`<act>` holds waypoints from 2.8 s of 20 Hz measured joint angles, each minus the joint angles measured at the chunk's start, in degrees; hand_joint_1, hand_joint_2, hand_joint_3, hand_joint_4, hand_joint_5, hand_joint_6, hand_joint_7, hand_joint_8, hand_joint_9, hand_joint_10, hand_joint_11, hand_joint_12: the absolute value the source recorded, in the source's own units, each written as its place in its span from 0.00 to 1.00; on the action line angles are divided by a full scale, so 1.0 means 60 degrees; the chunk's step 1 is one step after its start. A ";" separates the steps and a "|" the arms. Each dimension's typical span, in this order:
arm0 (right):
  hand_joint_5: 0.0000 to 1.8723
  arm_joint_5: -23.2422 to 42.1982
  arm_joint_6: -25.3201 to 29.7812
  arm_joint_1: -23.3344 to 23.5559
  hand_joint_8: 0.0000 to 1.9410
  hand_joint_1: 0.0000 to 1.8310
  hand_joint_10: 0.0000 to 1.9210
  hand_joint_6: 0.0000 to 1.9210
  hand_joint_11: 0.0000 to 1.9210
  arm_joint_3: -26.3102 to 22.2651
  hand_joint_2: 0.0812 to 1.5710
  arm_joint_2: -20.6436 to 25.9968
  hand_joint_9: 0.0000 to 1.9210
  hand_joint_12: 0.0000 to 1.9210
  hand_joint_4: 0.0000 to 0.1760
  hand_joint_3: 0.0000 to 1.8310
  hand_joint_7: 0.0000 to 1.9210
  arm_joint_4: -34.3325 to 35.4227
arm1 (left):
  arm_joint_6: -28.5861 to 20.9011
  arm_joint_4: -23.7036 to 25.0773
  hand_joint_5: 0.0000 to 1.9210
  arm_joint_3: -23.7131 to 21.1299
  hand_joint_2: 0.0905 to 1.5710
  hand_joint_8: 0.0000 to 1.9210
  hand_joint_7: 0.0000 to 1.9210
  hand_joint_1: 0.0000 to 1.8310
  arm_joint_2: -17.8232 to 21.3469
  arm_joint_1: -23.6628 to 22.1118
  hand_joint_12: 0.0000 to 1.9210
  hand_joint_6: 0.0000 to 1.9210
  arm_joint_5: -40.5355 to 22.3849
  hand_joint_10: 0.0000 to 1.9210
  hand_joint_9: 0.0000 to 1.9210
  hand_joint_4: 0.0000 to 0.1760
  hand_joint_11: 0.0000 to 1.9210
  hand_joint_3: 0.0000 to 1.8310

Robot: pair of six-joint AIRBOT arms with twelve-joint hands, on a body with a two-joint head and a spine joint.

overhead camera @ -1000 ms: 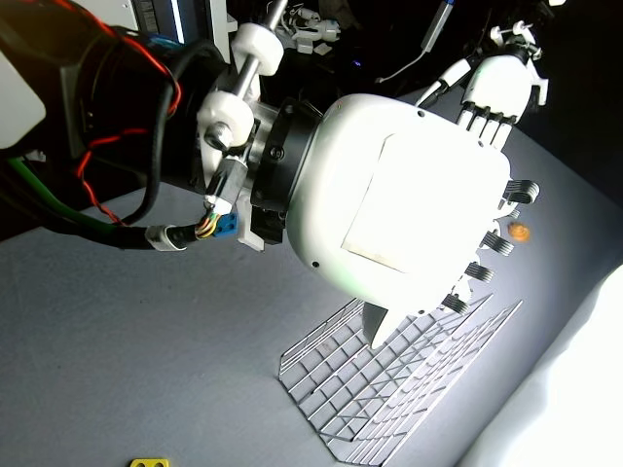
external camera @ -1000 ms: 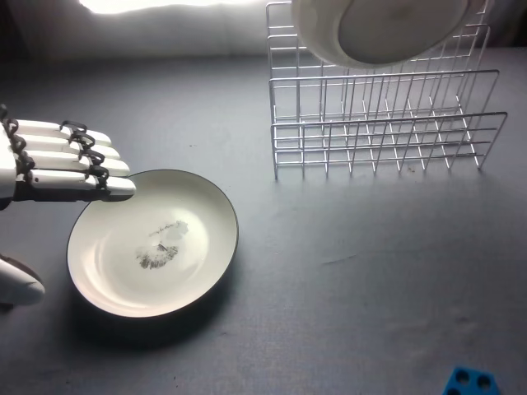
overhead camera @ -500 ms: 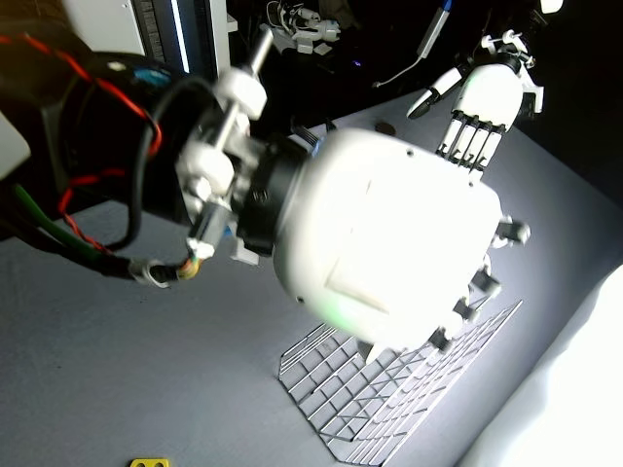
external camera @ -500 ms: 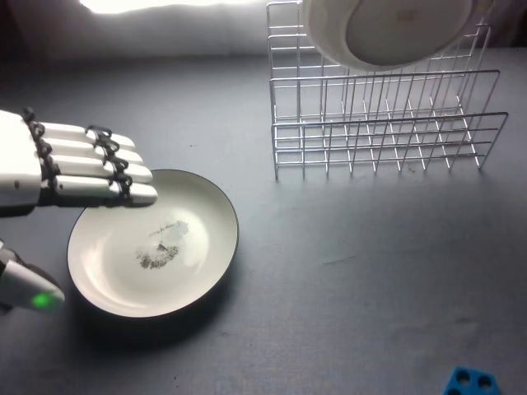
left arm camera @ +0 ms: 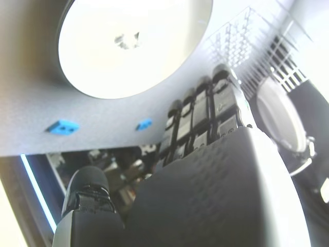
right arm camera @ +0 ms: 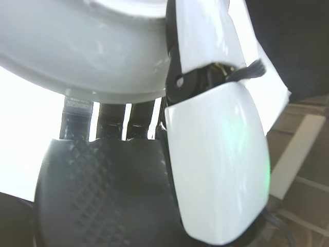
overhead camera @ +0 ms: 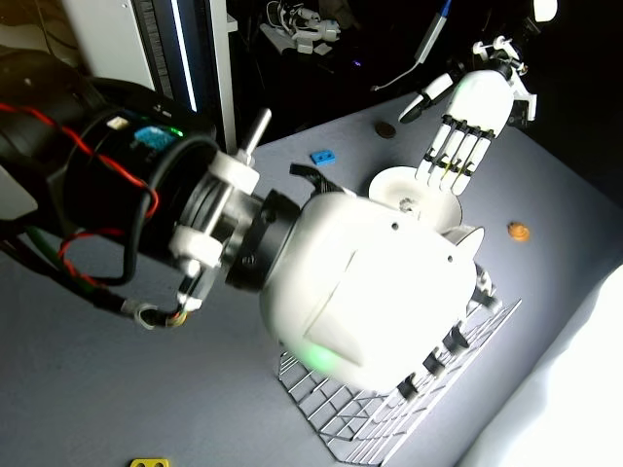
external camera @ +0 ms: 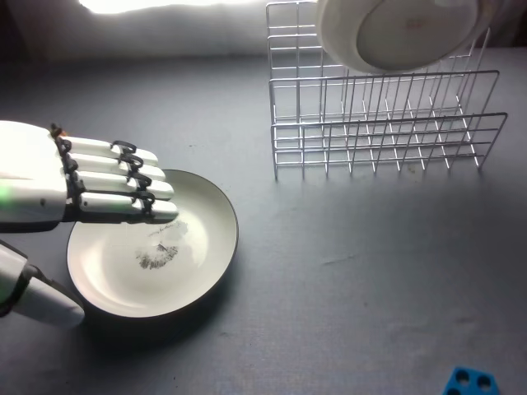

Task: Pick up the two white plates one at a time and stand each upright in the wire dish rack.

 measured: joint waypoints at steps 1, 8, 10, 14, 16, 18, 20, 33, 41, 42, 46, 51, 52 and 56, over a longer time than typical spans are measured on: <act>0.55 0.0018 0.0000 -0.0051 0.31 0.82 0.40 0.45 0.46 0.0080 0.65 -0.0055 0.55 0.76 0.00 0.00 0.60 0.0000 | 0.0000 0.0015 0.00 0.0004 0.69 0.00 0.00 0.00 0.0004 0.0000 0.00 0.00 0.0004 0.00 0.00 0.00 0.00 0.00; 0.55 0.0138 0.0000 -0.0350 0.32 0.82 0.41 0.46 0.45 0.0474 0.65 -0.0386 0.54 0.76 0.00 0.00 0.60 0.0029 | -0.0266 0.0353 0.00 0.0306 0.69 0.00 0.00 0.00 -0.0142 0.0120 0.00 0.00 0.0736 0.00 0.00 0.00 0.00 0.00; 0.53 0.0127 0.0004 -0.0390 0.36 0.82 0.43 0.47 0.44 0.0601 0.66 -0.0466 0.54 0.77 0.00 0.00 0.58 0.0029 | -0.0262 0.0565 0.00 0.0313 0.69 0.00 0.00 0.00 -0.0160 0.0120 0.00 0.00 0.0831 0.00 0.00 0.00 0.00 0.00; 0.53 0.0080 0.0084 -0.0390 0.38 0.77 0.50 0.49 0.43 0.0922 0.66 -0.0652 0.52 0.63 0.00 0.00 0.58 0.0073 | -0.0430 0.0627 0.00 0.0386 0.69 0.00 0.00 0.00 -0.0251 0.0120 0.00 0.00 0.1064 0.00 0.00 0.00 0.00 0.00; 0.42 0.0073 0.0095 -0.0412 0.25 0.69 0.17 0.31 0.31 0.1053 0.67 -0.0739 0.47 0.59 0.00 0.00 0.47 0.0186 | -0.0484 0.0685 0.00 0.0386 0.69 0.00 0.00 0.00 -0.0255 0.0120 0.00 0.00 0.1060 0.00 0.00 0.00 0.00 0.00; 0.54 0.0153 0.0178 -0.0477 0.31 0.75 0.40 0.41 0.42 0.1140 0.65 -0.0787 0.54 0.55 0.00 0.00 0.58 0.0339 | -0.0514 0.0750 0.00 0.0386 0.69 0.00 0.00 0.00 -0.0273 0.0120 0.00 0.00 0.1078 0.00 0.00 0.00 0.00 0.00; 0.58 0.0193 0.0211 -0.0594 0.32 0.76 0.40 0.42 0.51 0.1195 0.63 -0.0809 0.59 0.48 0.00 0.00 0.63 0.0499 | -0.0557 0.0903 0.00 0.0415 0.69 0.00 0.00 0.00 -0.0317 0.0127 0.00 0.00 0.1104 0.00 0.00 0.00 0.00 0.00; 0.60 0.0240 0.0233 -0.1392 0.34 0.77 0.41 0.37 0.49 0.1723 0.63 -0.1166 0.59 0.50 0.00 0.00 0.62 0.0495 | -0.0627 0.1053 0.00 0.0543 0.68 0.00 0.00 0.00 -0.0357 0.0266 0.00 0.00 0.1180 0.00 0.00 0.00 0.00 0.00; 0.52 0.0444 0.0233 -0.1727 0.42 0.76 0.51 0.50 0.44 0.2055 0.67 -0.1461 0.53 0.54 0.00 0.00 0.56 0.0528 | -0.0630 0.1024 0.00 0.0761 0.68 0.00 0.00 0.00 -0.0477 0.0477 0.00 0.00 0.1355 0.00 0.00 0.00 0.00 0.00; 0.46 0.0499 0.0255 -0.1774 0.49 0.68 0.37 0.60 0.38 0.2073 0.70 -0.1461 0.47 0.56 0.00 0.00 0.53 0.0543 | -0.0637 0.1016 0.00 0.0780 0.68 0.00 0.00 0.00 -0.0484 0.0477 0.00 0.00 0.1392 0.00 0.00 0.00 0.00 0.00; 0.50 0.0576 0.0200 -0.1800 0.42 0.76 0.54 0.51 0.43 0.2098 0.67 -0.1479 0.50 0.59 0.00 0.00 0.59 0.0495 | -0.0648 0.1013 0.00 0.0896 0.68 0.00 0.00 0.00 -0.0506 0.0532 0.00 0.00 0.1479 0.00 0.00 0.00 0.00 0.00; 0.54 0.0517 0.0197 -0.1690 0.39 0.76 0.51 0.48 0.43 0.2095 0.66 -0.1479 0.51 0.57 0.00 0.00 0.60 0.0488 | -0.0652 0.1005 0.00 0.0911 0.68 0.00 0.00 0.00 -0.0506 0.0528 0.00 0.00 0.1472 0.00 0.00 0.00 0.00 0.00; 0.53 0.0510 0.0197 -0.1650 0.36 0.76 0.48 0.47 0.45 0.2095 0.65 -0.1479 0.54 0.54 0.00 0.00 0.62 0.0488 | -0.0652 0.1005 0.00 0.0918 0.69 0.00 0.00 0.00 -0.0506 0.0532 0.00 0.00 0.1472 0.00 0.00 0.00 0.00 0.00; 0.40 0.0594 0.0200 -0.1585 0.11 0.65 0.20 0.15 0.28 0.2095 0.64 -0.1479 0.44 0.58 0.00 0.00 0.47 0.0506 | -0.0656 0.0987 0.00 0.0998 0.69 0.00 0.00 0.00 -0.0517 0.0568 0.00 0.00 0.1457 0.00 0.00 0.00 0.00 0.00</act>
